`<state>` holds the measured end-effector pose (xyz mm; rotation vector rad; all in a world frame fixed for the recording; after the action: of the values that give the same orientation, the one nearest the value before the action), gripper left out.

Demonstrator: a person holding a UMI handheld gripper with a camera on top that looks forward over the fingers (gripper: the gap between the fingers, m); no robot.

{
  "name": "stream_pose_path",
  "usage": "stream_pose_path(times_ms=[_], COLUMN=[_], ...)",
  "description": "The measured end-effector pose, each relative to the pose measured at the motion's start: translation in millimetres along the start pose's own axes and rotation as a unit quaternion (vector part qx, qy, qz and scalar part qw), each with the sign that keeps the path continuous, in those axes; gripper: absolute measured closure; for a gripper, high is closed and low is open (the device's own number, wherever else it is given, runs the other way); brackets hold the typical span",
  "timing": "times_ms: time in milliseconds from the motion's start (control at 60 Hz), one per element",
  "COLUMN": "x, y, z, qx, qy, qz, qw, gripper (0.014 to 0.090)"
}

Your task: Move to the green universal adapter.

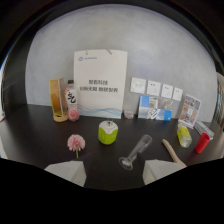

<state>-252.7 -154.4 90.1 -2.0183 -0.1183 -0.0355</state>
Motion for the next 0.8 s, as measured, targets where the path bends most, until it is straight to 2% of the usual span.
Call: stream_pose_path(times_ms=[317, 800], x=[-17, -18], y=[-5, -5], z=[91, 116], qx=[-0.035, -0.047], qy=[0.025, 0.032], qz=[0.017, 0.018], qw=[0.999, 0.998], gripper=[0.0192, 0.0195])
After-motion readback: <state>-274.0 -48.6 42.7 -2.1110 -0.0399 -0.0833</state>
